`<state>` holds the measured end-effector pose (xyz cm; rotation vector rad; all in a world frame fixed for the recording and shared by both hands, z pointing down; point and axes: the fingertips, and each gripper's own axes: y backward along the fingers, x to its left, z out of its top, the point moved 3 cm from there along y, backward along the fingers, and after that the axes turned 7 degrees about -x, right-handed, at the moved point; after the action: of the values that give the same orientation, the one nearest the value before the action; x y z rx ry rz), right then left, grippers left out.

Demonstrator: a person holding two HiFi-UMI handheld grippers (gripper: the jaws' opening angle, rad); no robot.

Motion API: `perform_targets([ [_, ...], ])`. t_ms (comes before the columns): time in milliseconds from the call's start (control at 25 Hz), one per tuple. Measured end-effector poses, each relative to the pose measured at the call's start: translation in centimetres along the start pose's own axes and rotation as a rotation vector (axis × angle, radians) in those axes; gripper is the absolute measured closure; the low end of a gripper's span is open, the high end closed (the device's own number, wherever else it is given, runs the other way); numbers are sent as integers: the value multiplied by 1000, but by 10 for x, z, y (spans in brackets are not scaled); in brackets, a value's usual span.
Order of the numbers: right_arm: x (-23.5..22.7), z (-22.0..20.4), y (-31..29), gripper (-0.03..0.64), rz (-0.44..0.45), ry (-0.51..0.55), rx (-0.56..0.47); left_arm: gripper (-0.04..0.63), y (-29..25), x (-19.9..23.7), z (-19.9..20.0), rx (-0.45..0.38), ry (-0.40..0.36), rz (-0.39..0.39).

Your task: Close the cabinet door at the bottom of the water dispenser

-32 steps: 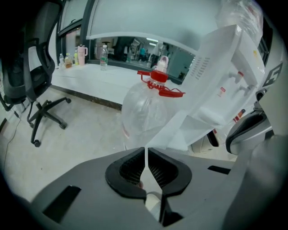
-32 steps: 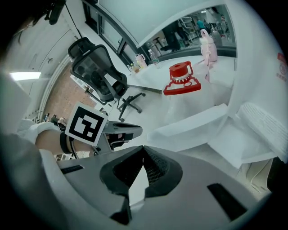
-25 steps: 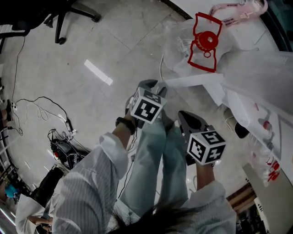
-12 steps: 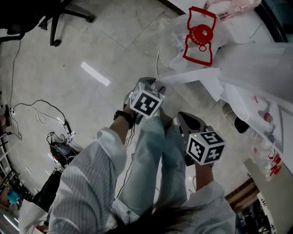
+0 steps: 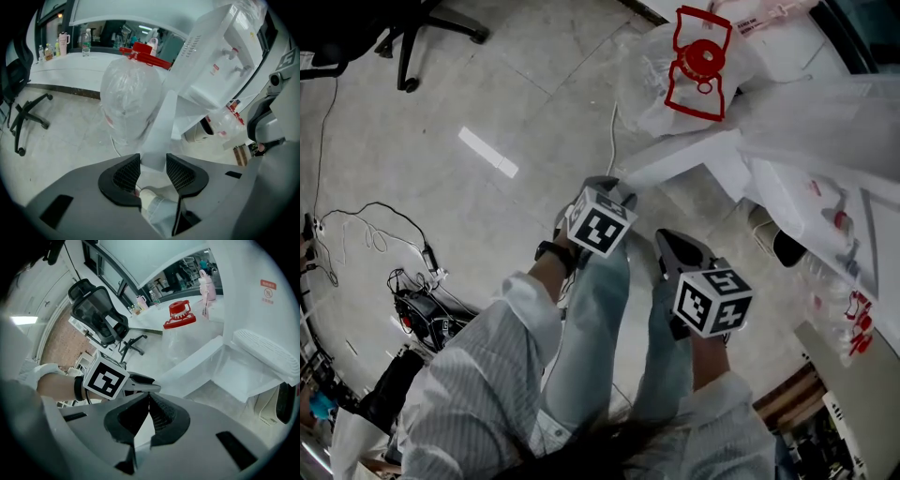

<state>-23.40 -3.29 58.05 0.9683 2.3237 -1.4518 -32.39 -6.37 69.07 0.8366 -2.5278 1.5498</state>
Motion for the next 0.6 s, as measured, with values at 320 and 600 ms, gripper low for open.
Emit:
perform_targets([
  [320, -9, -27, 26, 603, 43, 29, -8, 413, -4, -31, -17, -36, 91, 54],
  [600, -45, -64, 78, 603, 72, 51, -7, 414, -21, -97, -39, -43, 151, 111],
])
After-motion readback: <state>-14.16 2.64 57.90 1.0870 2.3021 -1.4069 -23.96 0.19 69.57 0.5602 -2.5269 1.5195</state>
